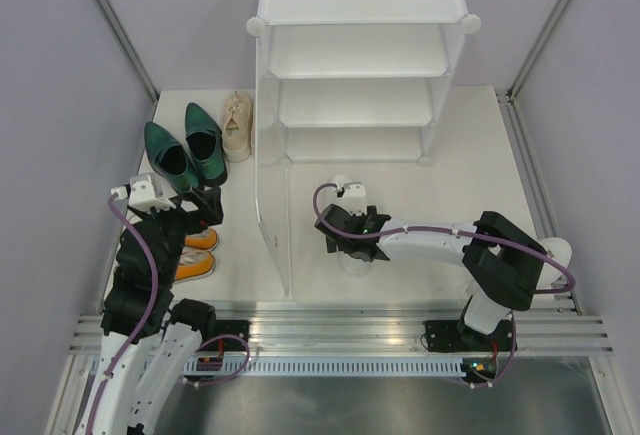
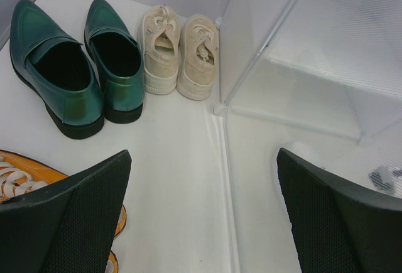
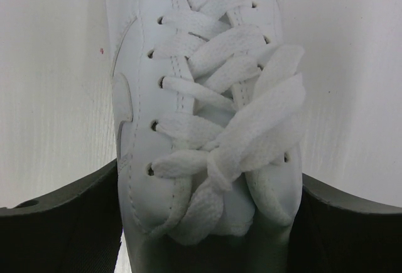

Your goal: Place and organize the shoes in the shoe cabinet

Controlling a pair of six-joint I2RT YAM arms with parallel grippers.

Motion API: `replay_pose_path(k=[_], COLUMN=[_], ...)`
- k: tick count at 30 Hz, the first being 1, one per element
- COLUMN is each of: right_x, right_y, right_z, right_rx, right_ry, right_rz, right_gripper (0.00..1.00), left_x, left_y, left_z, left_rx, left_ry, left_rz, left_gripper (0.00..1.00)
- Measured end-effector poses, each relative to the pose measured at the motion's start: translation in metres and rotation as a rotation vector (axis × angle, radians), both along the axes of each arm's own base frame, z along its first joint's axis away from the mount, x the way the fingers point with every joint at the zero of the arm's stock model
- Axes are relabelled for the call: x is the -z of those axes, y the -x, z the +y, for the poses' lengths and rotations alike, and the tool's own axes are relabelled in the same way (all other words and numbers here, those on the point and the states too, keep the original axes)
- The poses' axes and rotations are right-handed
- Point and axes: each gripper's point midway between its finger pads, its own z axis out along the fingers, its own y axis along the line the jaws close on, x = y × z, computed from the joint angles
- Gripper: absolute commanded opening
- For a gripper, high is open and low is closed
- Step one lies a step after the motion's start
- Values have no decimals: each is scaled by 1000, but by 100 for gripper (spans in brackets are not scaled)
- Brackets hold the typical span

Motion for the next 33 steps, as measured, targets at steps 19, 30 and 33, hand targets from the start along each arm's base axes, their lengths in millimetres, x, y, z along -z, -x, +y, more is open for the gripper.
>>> replay_pose_path(k=[19, 30, 33], right_x=[-29, -76, -88], right_y=[24, 29, 31], right_z=[-5, -17, -20], right_rx=[-51, -48, -54], right_ry=[-102, -187, -207], right_rz=[50, -12, -31], right_gripper=[1, 1, 1], left_x=[0, 0, 0], left_y=[0, 0, 0], left_z=[0, 0, -1], left_rx=[2, 2, 3], left_ry=[0, 0, 0], left_rz=[0, -1, -1], left_gripper=[100, 100, 100])
